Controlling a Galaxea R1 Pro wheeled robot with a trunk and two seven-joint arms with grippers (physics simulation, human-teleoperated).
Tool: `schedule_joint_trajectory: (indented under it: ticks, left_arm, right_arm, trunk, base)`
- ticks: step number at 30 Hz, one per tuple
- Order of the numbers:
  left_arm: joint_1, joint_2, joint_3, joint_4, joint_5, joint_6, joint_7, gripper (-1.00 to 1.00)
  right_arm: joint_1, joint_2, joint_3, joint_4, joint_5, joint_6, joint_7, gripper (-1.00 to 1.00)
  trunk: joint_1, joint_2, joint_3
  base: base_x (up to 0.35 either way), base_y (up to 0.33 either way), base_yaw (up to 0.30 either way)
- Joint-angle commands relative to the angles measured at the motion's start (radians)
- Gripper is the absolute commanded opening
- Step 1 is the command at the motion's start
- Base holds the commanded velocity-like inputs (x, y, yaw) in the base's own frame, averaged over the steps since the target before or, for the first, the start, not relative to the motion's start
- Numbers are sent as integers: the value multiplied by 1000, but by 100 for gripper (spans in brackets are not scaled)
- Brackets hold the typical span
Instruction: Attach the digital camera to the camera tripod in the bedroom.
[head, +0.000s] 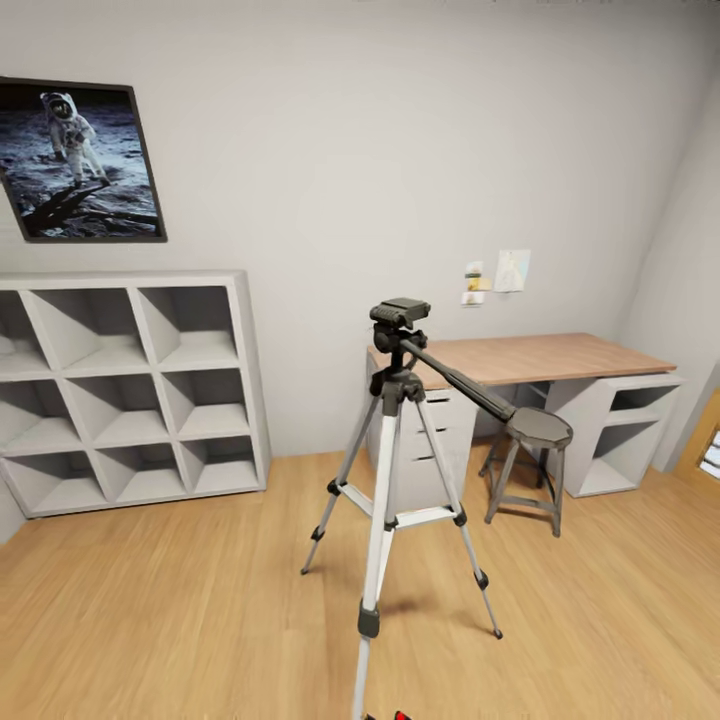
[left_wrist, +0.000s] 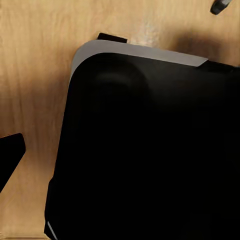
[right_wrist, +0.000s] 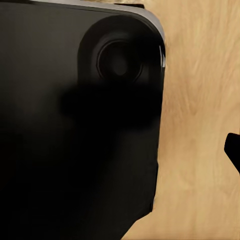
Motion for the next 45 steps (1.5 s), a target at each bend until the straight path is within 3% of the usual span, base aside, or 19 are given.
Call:
schedule_joint_trajectory:
  ticks: [1,17,38,45]
  left_arm:
    - [0,0,1,-1,8,-2,-1,100]
    - [0,0,0,-1,27,-2,-1,100]
    - [0,2,0,-2,29,-1,1,100]
    - [0,4,0,-2,55,0,1,100]
  right_arm:
    - [0,0,1,0,2,-3,0,100]
    - [0,4,1,0,2,-1,1,100]
    - [0,2,1,0,2,-1,0,100]
    - [0,1,0,0,2,-1,-1,100]
  trunk:
    - [0,-1,-1]
    - [0,-1,-1]
    - [0,-1,-1]
    - [0,-1,-1]
  base:
    - [-249,216,0]
    - [-79,218,-25]
    - [-1,13,-233]
    - [0,0,-244]
